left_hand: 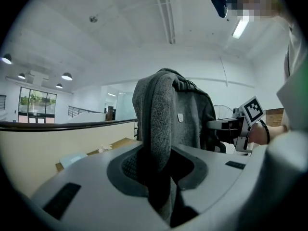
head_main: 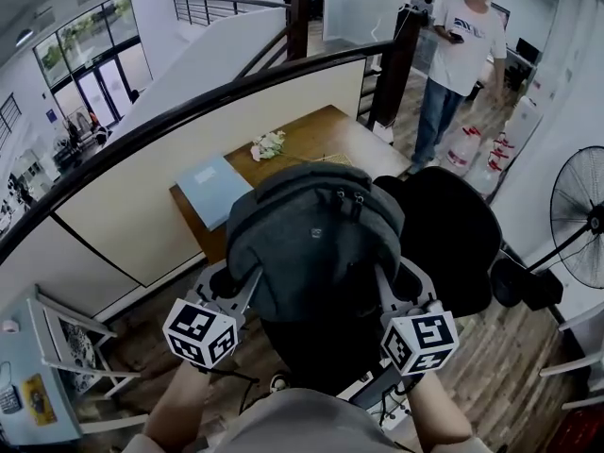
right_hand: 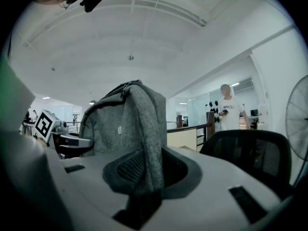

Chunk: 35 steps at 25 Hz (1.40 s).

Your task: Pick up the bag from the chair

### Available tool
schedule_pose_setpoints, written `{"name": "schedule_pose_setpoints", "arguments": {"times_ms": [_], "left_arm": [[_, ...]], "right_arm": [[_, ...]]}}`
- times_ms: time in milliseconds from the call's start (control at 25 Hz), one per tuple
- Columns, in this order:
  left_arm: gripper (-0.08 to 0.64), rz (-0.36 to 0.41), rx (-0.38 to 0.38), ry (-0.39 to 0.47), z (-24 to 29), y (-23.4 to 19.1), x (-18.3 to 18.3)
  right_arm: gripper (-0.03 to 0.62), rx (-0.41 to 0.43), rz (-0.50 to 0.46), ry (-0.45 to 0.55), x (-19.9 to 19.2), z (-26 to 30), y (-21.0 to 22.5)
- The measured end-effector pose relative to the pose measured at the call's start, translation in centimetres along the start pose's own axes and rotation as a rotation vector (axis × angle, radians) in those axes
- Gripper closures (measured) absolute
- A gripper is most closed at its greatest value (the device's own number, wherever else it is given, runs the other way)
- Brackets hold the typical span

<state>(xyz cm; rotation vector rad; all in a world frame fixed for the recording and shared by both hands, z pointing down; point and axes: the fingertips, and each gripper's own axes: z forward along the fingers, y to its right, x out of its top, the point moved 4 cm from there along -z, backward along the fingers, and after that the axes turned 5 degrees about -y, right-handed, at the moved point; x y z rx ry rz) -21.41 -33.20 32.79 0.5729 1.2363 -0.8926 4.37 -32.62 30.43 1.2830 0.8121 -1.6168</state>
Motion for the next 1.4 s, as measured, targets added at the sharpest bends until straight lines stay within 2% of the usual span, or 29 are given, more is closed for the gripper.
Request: {"name": "schedule_pose_setpoints", "arguments": {"times_ms": [320, 1400], "left_arm": [[0.468, -0.026, 0.002, -0.055, -0.9, 0.6, -2.8], [0.466, -0.029, -0.008, -0.061, -2.1, 1.5, -2.7]], "right_arm": [[0.5, 0.02, 0.025, -0.07, -3.0, -0.5, -0.6], [0.5, 0.028, 0.014, -0.084, -3.1, -2.1, -1.2]]}}
